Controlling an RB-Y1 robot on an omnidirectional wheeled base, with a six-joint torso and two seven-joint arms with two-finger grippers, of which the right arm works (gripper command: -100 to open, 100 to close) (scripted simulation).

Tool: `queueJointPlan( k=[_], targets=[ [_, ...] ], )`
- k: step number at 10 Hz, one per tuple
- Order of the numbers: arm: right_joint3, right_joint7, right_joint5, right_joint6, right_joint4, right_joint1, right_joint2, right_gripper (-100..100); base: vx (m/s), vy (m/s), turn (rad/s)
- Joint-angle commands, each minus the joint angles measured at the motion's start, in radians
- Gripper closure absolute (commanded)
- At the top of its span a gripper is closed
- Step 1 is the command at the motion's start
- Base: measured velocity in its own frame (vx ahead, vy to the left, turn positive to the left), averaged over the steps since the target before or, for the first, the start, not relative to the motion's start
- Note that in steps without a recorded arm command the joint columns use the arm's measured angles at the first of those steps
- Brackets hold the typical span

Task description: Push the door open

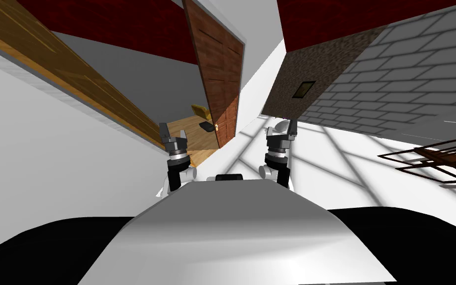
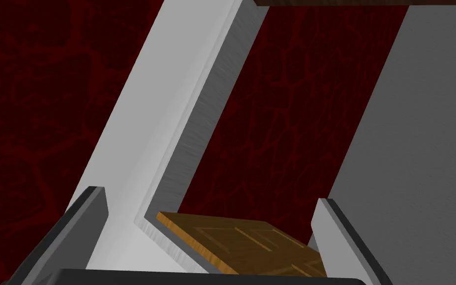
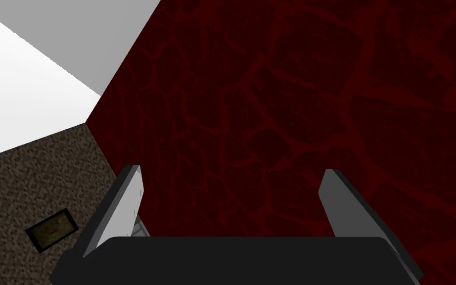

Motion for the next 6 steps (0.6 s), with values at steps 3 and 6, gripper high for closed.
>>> queueJointPlan(
  k=[3,6],
  targets=[
    [0.027,-0.006,0.018,-0.018,0.065,-0.009,-0.021,-100,0.2,0.035,0.024],
    [0.051,-0.011,0.033,-0.032,0.12,-0.016,-0.035,-100,0.166,-0.01,0.019]
  ],
)
